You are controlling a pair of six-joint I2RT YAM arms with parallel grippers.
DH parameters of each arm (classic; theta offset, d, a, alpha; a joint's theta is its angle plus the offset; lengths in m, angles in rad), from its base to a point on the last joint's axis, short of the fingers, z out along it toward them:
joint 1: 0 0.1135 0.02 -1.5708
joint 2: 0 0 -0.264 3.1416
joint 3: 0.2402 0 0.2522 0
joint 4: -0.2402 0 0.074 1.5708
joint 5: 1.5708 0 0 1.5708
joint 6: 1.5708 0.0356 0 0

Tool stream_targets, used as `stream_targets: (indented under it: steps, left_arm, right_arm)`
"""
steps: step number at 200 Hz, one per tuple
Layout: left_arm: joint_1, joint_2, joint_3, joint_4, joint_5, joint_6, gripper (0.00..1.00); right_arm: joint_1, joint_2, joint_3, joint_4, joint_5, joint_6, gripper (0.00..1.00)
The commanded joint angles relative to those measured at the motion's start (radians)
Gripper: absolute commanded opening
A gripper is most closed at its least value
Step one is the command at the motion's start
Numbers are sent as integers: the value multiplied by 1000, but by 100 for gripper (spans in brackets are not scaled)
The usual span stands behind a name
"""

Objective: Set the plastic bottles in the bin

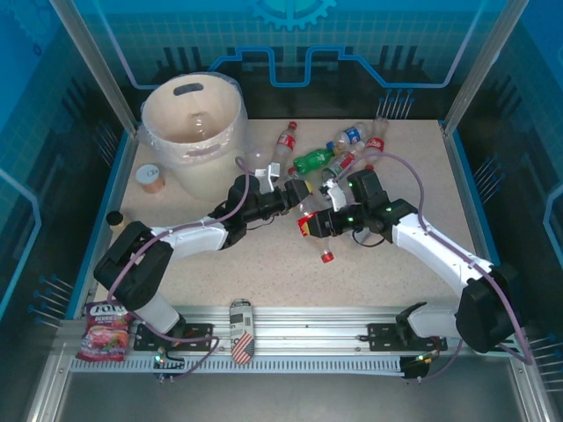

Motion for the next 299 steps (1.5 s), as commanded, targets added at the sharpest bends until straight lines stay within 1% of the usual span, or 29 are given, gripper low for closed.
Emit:
stream_targets:
  steps: [1,16,35,53,54,58,61,63,64,68,81,93,105,114,128,142,152,170,186,210,220,245,279,299]
  left_arm:
    - [-1,23,2,58,15,-26,60]
    - [-1,28,-2,60,12,-29,54]
    - [4,31,-8,58,4,-33,49]
    - [11,29,-15,56,-2,-37,47]
    - [13,29,-15,56,-2,-37,46]
    - [15,29,-16,57,-3,-38,46]
    - [16,28,-17,56,-4,-39,45]
    - [16,28,-17,56,-4,-38,45]
    - [16,28,-17,55,-5,-38,45]
    - [19,26,-18,51,-6,-37,44]
    - [24,15,-14,17,-13,-16,42]
    - [21,-6,9,-73,-32,42,41]
    - [17,-30,32,-155,-59,96,40]
    - [16,-45,44,-195,-74,126,40]
    - [17,-76,71,-267,-99,180,36]
    - [17,-107,119,-354,-116,255,32]
    - [23,-118,171,-407,-110,311,29]
    - [55,-110,280,-471,-44,368,23]
    - [89,-100,378,-533,-16,391,12]
    - [129,-104,535,-666,-47,472,0]
    - [149,-110,601,-714,-64,513,0]
    - [236,-124,744,-788,-124,563,0]
    - [421,-133,906,-823,-168,570,0]
    - [518,-114,1006,-875,-205,603,0]
  right_arm:
    - [14,5,13,49,-34,5,43]
    - [14,4,11,48,-35,1,51]
    - [12,-2,15,27,-22,-13,67]
    - [8,-13,17,-1,-9,-31,81]
    - [6,-15,17,-4,-7,-31,84]
    - [5,-19,18,-10,-2,-36,86]
    - [1,-25,21,-23,4,-41,92]
    - [0,-27,22,-27,7,-43,93]
    - [-2,-31,22,-33,13,-47,96]
    - [-6,-41,23,-44,27,-52,100]
    - [-32,-87,16,-58,55,-58,100]
    - [-75,-139,0,-54,61,-30,100]
    - [-131,-183,-14,-58,60,11,100]
    - [-194,-217,-31,-59,49,54,100]
    - [-278,-248,-54,-64,32,93,100]
    - [-332,-261,-73,-107,58,87,100]
    - [-349,-263,-76,-136,86,79,100]
    - [-357,-262,-83,-162,144,87,100]
    - [-355,-265,-92,-171,191,106,100]
    - [-357,-295,-126,-156,236,119,100]
    - [-358,-298,-131,-162,242,117,100]
    - [-359,-302,-137,-175,260,114,100]
    - [-360,-295,-144,-147,236,130,100]
    - [-363,-285,-143,-133,229,133,100]
